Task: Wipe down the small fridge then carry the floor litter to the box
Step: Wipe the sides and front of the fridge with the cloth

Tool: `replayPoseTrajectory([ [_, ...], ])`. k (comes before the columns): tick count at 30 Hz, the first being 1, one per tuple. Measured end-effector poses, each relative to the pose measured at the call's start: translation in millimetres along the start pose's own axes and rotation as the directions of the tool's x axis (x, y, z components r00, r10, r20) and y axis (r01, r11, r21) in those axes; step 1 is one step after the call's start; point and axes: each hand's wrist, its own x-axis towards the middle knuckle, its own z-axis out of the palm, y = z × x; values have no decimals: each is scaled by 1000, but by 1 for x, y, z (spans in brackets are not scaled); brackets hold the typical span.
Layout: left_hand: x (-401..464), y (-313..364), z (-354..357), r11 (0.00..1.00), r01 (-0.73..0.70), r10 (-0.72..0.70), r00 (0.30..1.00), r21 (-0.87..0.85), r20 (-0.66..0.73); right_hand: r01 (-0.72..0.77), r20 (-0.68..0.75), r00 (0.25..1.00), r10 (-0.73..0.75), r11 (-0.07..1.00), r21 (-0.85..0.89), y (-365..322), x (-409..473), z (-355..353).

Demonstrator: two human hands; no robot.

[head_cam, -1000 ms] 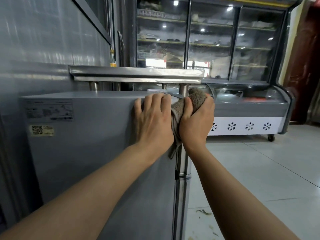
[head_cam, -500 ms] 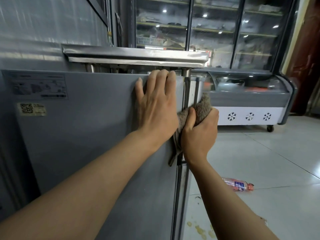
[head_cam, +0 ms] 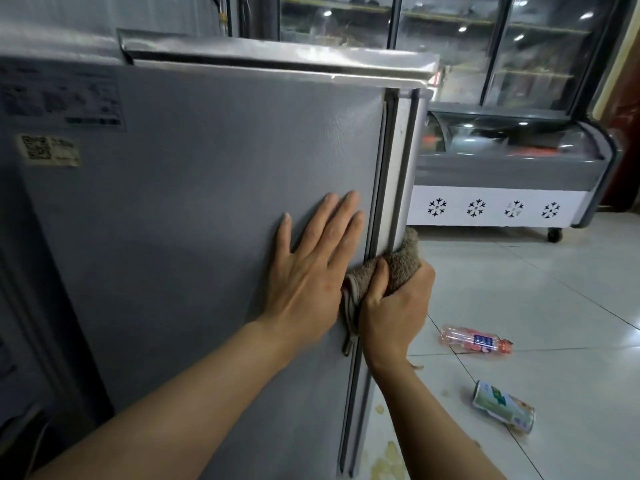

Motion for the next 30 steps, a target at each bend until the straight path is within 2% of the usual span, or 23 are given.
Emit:
replayPoseTrajectory([
  [7,-35,7,25,998,-59,59,997,-2,51,50,-22,999,-49,998,45,21,-14,5],
  [18,-103,26,69,990,-129,124,989,58,84,-10,44,999,6,995,99,81,-60,5],
  [30,-163,38,103,981,-186,176,973,58,146,-165,169,975,147,982,94,149,-121,-1],
])
